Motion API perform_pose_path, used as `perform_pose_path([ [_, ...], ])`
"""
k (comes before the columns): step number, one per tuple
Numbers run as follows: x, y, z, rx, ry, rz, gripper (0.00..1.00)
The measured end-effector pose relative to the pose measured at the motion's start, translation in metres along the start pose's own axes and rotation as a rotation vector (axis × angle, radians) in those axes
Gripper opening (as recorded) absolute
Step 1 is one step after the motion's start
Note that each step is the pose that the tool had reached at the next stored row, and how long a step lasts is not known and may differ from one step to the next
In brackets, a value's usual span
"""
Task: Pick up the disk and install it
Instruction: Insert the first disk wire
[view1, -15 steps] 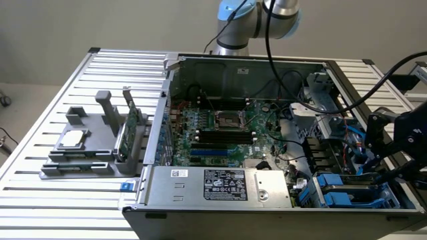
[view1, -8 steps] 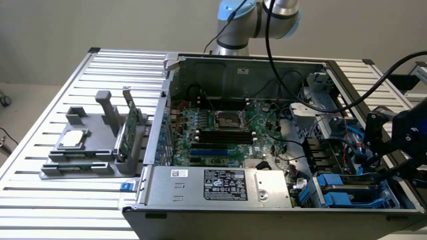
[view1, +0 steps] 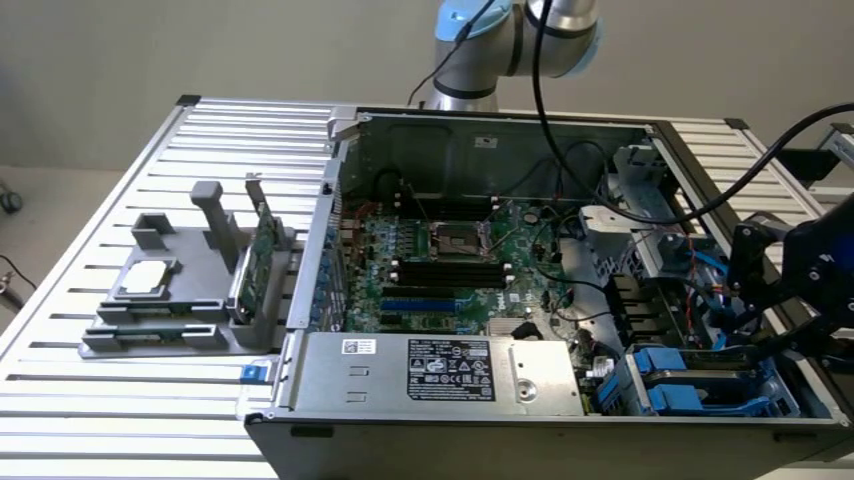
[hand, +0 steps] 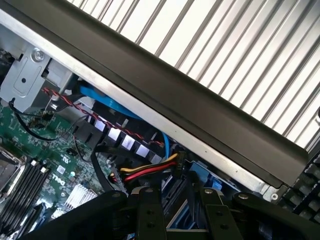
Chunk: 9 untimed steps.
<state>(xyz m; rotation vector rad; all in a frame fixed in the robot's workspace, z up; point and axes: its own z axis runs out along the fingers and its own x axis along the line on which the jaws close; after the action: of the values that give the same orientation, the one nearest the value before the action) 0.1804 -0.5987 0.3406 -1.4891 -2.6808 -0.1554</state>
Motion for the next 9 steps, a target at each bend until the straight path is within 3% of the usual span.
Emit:
perform_pose_path([
  [9,0.0004,0.005,0.0026,-0.0032,0.0041,0.005,0.34],
])
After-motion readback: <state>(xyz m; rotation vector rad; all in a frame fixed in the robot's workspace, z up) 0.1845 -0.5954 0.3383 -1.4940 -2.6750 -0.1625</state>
